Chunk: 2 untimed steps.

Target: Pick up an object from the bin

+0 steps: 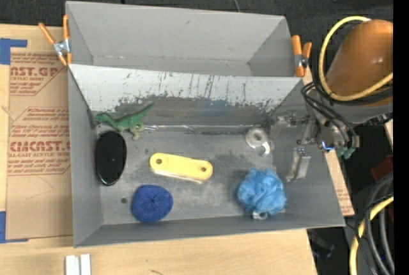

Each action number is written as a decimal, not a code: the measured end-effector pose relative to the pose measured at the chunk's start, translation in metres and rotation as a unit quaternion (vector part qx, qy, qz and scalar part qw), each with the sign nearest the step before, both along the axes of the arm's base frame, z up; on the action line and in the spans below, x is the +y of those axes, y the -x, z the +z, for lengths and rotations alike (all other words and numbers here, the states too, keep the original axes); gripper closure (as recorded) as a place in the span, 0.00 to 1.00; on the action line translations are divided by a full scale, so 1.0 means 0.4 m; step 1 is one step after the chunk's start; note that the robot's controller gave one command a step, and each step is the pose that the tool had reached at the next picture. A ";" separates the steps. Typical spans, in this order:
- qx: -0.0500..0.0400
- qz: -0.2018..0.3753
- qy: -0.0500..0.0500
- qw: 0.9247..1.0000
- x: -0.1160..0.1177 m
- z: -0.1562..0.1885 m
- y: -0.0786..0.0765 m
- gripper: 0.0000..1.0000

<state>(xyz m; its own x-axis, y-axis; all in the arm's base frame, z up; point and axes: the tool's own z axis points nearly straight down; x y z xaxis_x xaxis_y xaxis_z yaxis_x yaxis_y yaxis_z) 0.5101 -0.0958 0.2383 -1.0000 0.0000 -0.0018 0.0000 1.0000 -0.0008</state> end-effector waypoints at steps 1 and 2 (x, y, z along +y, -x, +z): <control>-0.003 0.043 0.001 0.999 0.020 -0.042 0.016 0.00; -0.001 0.097 0.000 0.995 0.022 -0.175 0.024 0.00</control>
Offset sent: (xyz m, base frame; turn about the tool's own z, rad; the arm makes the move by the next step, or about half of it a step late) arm -0.0098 0.0042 -0.0973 -0.1432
